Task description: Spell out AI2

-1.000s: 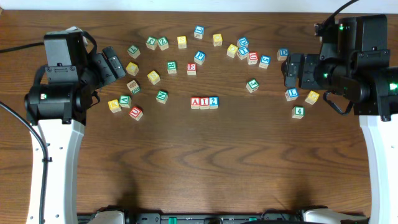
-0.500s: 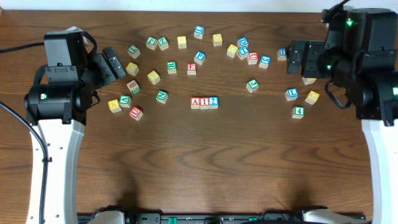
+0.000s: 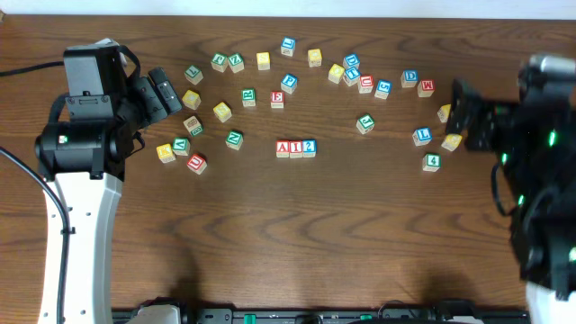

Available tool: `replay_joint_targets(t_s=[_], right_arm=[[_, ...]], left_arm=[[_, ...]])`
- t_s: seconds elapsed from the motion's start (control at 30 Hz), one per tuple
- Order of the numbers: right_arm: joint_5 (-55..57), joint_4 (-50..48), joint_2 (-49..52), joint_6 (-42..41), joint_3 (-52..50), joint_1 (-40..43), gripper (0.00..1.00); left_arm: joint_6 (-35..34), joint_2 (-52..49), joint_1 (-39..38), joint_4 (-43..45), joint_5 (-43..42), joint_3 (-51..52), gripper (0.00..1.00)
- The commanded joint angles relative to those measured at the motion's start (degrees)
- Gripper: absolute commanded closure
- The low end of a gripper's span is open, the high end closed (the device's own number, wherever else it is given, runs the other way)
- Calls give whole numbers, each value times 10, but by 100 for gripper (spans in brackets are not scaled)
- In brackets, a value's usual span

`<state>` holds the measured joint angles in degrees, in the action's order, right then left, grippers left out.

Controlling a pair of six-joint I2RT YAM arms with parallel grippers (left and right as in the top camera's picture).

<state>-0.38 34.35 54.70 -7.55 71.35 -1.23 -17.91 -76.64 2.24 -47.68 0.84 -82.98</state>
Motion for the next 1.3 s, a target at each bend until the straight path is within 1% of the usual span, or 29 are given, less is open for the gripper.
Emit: replay_joint_targets(t_s=[0.0,0.17,0.27,0.43,0.53,0.7,1.0,1.2,1.27], right_arm=[[4,-69,-99,14,-124,18,1],[5,-200,-245,15,-306,26,1],[5,-256,-323,15,-401,31,1],[5,-311,-425,14,-525,38,1],[5,-335,-467,14,-579,38,1],[5,-359,-510,14,-638,38,1],[-2,-398,-538,14,-709,38,1],[-5,-370,-544,12,-710,38,1],[-18,-335,-544,12,-711,38,1]], left_arm=[[5,-1,3,-1,7,-8,1],[5,-1,3,-1,7,-8,1],[5,-1,3,0,7,-8,1],[5,-1,3,0,7,-8,1],[5,-1,3,0,7,-8,1],[5,-1,3,0,7,-8,1],[5,-1,3,0,7,-8,1],[5,-1,3,-1,7,-8,1],[5,-1,3,-1,7,-8,1]])
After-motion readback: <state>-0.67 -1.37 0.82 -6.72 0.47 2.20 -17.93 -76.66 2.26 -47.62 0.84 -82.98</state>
